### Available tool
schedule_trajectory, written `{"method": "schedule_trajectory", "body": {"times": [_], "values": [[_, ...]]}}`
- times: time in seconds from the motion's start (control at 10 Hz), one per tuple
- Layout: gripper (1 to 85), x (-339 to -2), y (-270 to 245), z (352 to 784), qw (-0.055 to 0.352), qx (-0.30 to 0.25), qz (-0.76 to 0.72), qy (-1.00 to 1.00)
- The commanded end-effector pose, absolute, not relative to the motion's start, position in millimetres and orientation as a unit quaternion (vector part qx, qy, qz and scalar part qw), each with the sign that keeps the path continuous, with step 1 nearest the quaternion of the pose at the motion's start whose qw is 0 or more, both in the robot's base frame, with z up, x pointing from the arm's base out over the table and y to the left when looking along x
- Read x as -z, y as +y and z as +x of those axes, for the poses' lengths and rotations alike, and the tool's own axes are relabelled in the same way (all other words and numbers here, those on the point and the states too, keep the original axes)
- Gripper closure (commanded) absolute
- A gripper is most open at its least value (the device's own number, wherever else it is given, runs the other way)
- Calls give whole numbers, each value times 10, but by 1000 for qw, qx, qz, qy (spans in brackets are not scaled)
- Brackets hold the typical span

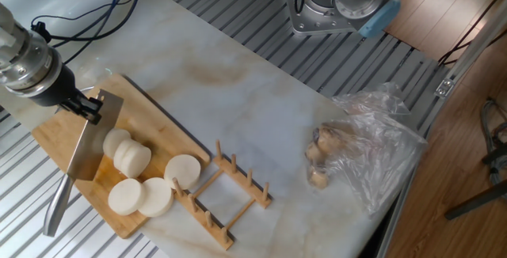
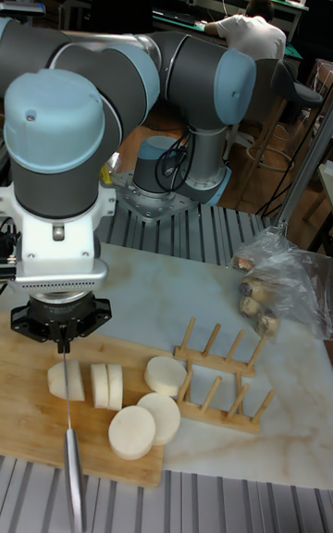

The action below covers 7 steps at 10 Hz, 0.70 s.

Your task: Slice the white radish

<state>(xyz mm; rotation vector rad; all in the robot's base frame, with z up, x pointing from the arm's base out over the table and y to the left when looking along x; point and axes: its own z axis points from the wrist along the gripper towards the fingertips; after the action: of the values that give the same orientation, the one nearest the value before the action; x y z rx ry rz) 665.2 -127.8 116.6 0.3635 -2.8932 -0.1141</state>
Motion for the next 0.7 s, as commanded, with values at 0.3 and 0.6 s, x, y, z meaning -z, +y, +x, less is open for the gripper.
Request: {"method": "schedule_trajectory", "body": {"times": [0.3,0.6], "values": [[843,-1080,-1296,6614,105,47,132,-985],[843,-1053,-1291,6639,93,50,136,-985]]}}
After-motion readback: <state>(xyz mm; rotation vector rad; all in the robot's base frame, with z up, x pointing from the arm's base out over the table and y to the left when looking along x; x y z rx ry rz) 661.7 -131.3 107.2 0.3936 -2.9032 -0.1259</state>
